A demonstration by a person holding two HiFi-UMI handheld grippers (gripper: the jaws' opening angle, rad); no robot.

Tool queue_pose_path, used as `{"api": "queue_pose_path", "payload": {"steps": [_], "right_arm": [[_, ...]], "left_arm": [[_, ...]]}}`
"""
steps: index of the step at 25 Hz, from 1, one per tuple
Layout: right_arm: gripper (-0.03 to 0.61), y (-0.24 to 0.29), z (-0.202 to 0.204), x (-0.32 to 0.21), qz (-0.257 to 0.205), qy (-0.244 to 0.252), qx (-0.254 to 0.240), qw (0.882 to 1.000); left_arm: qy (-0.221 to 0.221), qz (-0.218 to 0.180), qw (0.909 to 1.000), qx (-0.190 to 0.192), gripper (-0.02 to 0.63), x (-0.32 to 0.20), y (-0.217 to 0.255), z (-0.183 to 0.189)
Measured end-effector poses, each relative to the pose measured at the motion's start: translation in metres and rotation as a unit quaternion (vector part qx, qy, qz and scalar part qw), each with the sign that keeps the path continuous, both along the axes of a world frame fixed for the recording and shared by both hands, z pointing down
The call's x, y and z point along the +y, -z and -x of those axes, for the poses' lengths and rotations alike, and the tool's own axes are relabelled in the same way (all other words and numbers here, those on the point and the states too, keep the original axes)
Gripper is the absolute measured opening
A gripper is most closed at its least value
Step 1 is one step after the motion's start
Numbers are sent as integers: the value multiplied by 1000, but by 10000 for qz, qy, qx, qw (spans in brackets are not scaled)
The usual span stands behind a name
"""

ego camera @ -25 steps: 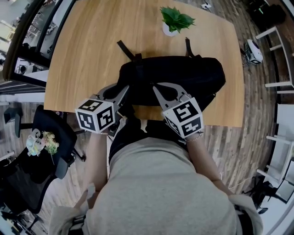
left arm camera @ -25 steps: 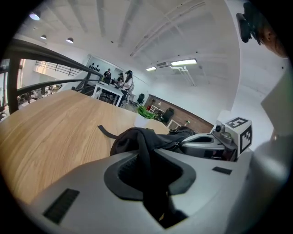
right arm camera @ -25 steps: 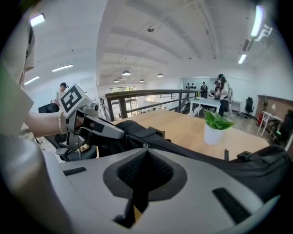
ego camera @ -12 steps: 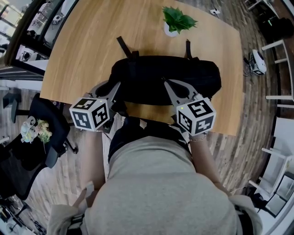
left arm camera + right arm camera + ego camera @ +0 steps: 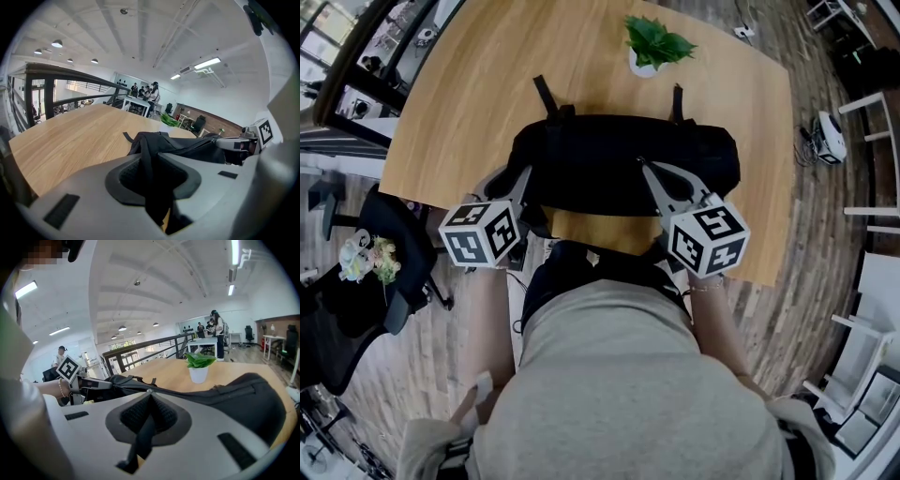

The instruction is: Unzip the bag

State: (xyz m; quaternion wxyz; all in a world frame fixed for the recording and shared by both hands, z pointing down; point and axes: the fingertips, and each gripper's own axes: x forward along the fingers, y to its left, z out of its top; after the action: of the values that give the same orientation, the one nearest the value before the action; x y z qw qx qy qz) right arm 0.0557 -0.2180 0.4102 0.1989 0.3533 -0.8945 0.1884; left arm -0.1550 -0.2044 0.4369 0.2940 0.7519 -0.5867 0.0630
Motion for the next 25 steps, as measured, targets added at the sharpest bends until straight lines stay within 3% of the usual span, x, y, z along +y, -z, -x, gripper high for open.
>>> {"api": "queue_pose_path", "payload": {"steps": [7, 12, 16, 18, 21, 25], "right_arm": [[9, 3, -10, -1, -28, 49, -55, 10000], [9, 6, -11, -1, -59, 106, -109, 9999], [9, 7, -11, 0, -71, 160, -157, 9997], [9, 8, -11, 1, -74, 185, -175, 9996], [9, 7, -11, 2, -87, 227, -154, 9996], [9, 9, -10, 2, -107, 271, -149, 9995]], "left_arm": [[333, -20, 9989, -317, 102, 4, 3, 1], [753, -218, 9936, -814, 181, 8, 18, 7], [867, -593, 9860, -1298, 259, 10, 40, 8], [643, -810, 9860, -1306, 261, 9, 52, -3], [-50, -967, 9859, -1365, 261, 4, 59, -33], [-1004, -1068, 9771, -1545, 259, -3, 60, -80]]}}
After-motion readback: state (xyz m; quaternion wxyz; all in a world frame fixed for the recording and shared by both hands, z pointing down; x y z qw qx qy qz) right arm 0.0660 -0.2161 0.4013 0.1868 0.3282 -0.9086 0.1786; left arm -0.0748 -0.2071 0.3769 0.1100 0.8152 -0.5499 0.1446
